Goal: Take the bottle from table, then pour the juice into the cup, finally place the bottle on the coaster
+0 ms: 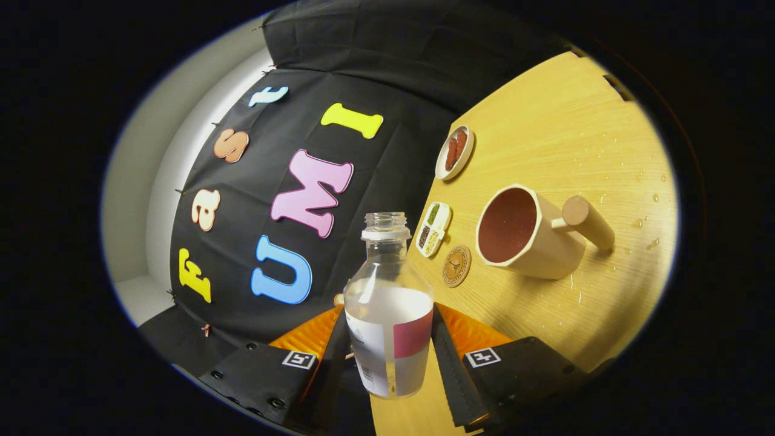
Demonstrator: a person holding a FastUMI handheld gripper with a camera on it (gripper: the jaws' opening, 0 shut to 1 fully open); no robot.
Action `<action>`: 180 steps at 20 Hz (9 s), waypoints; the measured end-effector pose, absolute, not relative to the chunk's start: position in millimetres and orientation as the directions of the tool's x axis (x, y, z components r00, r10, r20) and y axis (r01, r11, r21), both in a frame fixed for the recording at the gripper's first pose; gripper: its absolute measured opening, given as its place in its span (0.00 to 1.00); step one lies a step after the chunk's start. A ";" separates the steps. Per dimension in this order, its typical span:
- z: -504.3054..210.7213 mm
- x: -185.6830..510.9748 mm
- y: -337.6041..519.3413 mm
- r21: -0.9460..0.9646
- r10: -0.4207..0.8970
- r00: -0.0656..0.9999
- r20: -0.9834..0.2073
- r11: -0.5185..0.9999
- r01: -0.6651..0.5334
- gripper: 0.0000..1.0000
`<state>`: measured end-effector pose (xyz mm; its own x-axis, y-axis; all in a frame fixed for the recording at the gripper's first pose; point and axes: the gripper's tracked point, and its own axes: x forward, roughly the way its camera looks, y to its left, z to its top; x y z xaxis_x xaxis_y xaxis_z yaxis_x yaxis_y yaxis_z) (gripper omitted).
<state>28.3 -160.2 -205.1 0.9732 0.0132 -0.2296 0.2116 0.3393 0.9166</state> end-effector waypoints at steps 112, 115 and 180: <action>-187.8 68.0 -197.7 0.831 -0.231 0.956 -0.182 -0.556 0.024 0.74; -187.8 67.7 -198.3 0.831 -0.235 0.955 -0.183 -0.555 0.023 0.74; -158.7 205.1 -131.1 -0.093 -0.377 0.926 0.012 0.922 0.377 0.75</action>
<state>205.1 -131.1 -158.7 0.9259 -0.3775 0.0119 0.3769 0.9216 -0.0930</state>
